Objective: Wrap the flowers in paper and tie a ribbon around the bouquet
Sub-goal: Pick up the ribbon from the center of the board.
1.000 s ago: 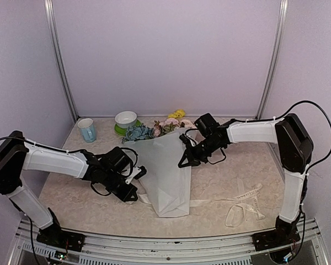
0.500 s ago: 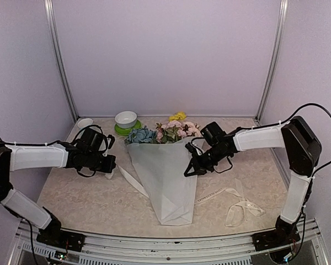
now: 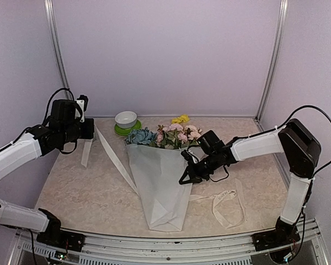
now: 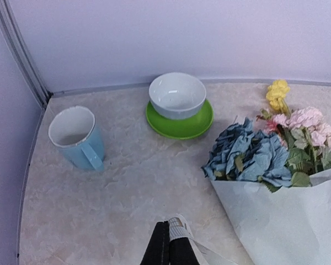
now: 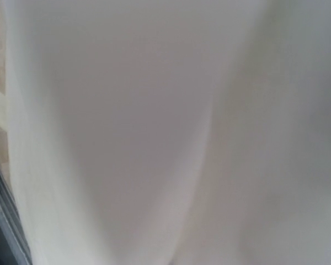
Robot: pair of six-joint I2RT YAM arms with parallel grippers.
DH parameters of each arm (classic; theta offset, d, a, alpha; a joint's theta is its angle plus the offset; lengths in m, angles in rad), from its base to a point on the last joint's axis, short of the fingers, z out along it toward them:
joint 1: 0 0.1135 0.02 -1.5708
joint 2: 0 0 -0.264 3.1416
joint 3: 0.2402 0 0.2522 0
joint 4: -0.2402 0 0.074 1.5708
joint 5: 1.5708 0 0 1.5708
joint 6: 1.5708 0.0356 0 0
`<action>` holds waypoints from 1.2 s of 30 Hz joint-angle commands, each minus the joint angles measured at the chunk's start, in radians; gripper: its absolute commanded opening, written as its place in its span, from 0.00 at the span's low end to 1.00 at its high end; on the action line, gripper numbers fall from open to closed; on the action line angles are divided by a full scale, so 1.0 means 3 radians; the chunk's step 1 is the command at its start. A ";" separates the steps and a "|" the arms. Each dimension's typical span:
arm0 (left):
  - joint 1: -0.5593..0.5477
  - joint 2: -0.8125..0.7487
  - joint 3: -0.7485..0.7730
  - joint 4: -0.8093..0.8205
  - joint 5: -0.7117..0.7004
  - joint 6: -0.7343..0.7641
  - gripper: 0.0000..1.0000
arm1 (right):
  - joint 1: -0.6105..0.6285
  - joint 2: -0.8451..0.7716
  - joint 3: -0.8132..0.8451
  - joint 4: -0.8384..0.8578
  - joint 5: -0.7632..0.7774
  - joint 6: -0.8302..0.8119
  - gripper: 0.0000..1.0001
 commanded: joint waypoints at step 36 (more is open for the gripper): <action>-0.1472 0.3072 0.0744 0.1003 0.1886 -0.0356 0.00 | 0.0261 -0.1046 0.0217 -0.2572 0.2706 0.0613 0.72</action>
